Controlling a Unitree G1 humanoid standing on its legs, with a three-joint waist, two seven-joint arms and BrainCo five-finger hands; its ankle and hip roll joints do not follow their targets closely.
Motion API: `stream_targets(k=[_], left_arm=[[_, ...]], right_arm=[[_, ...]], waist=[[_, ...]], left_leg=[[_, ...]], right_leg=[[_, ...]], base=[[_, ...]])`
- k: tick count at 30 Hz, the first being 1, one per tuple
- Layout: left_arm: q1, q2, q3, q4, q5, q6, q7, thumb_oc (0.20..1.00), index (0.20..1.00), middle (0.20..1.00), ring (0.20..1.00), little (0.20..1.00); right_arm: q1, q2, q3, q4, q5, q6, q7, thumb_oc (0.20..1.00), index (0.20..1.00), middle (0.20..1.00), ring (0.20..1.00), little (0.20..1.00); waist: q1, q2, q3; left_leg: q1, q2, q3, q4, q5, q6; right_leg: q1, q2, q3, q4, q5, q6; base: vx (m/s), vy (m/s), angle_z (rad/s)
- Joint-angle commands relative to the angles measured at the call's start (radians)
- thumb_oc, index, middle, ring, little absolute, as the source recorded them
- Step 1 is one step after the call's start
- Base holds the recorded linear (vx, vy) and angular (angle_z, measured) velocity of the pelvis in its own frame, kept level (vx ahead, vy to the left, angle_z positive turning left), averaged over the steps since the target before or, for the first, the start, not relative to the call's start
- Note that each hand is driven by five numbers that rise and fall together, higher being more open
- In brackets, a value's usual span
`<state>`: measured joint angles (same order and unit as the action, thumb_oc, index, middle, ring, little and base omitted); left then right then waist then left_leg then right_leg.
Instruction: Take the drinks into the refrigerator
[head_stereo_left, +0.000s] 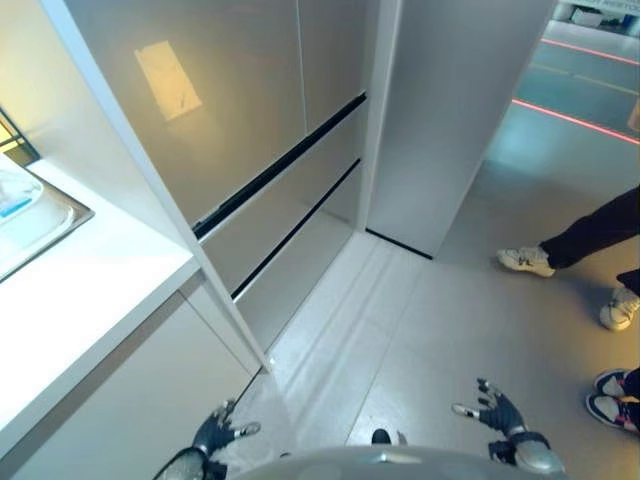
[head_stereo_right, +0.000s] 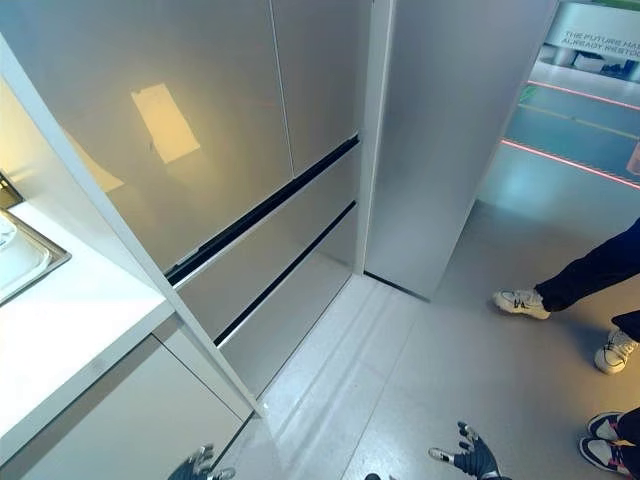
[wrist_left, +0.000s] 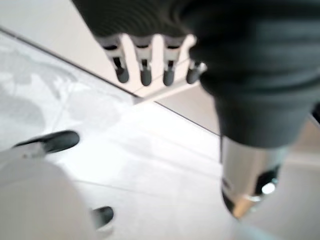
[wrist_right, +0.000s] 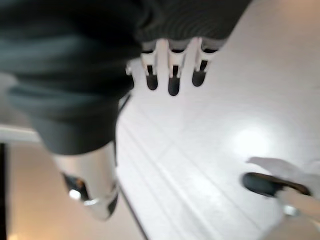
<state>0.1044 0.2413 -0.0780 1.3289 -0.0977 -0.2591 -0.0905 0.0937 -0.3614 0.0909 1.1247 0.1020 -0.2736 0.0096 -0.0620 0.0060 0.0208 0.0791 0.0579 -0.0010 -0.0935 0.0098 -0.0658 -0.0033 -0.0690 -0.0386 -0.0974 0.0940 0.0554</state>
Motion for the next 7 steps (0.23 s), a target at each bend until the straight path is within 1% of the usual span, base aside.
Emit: stream_targets(k=[1, 4, 7], left_arm=[[-0.066, 0.001, 0.053, 0.033, 0.006, 0.03, -0.017, 1.0, 1.0, 1.0, 1.0, 1.0], [-0.08, -0.008, 0.041, 0.016, -0.007, 0.035, -0.009, 1.0, 1.0, 1.0, 1.0, 1.0], [-0.089, -0.013, 0.04, -0.004, -0.04, 0.042, -0.003, 1.0, 1.0, 1.0, 1.0, 1.0]], right_arm=[[-0.08, 0.015, 0.015, 0.066, -0.027, 0.027, -0.015, 1.0, 1.0, 1.0, 1.0, 1.0], [-0.099, 0.03, 0.017, 0.128, -0.032, 0.05, -0.021, 1.0, 1.0, 1.0, 1.0, 1.0], [-0.101, 0.043, 0.029, 0.134, -0.026, 0.056, -0.013, 1.0, 1.0, 1.0, 1.0, 1.0]], waist=[[0.001, -0.031, 0.013], [0.003, -0.031, 0.005], [0.006, -0.033, 0.002]], left_leg=[[-0.021, -0.071, -0.002, 0.066, -0.078, 0.088], [-0.018, -0.071, -0.003, 0.06, -0.075, 0.088], [-0.019, -0.071, -0.005, 0.057, -0.071, 0.088]], right_leg=[[0.049, 0.005, -0.022, 0.075, -0.112, 0.017], [0.056, 0.006, -0.023, 0.066, -0.109, 0.017], [0.054, 0.007, -0.023, 0.06, -0.103, 0.018]], base=[[0.02, -0.004, -0.04], [0.0, 0.0, 0.0], [-0.01, -0.005, 0.0]])
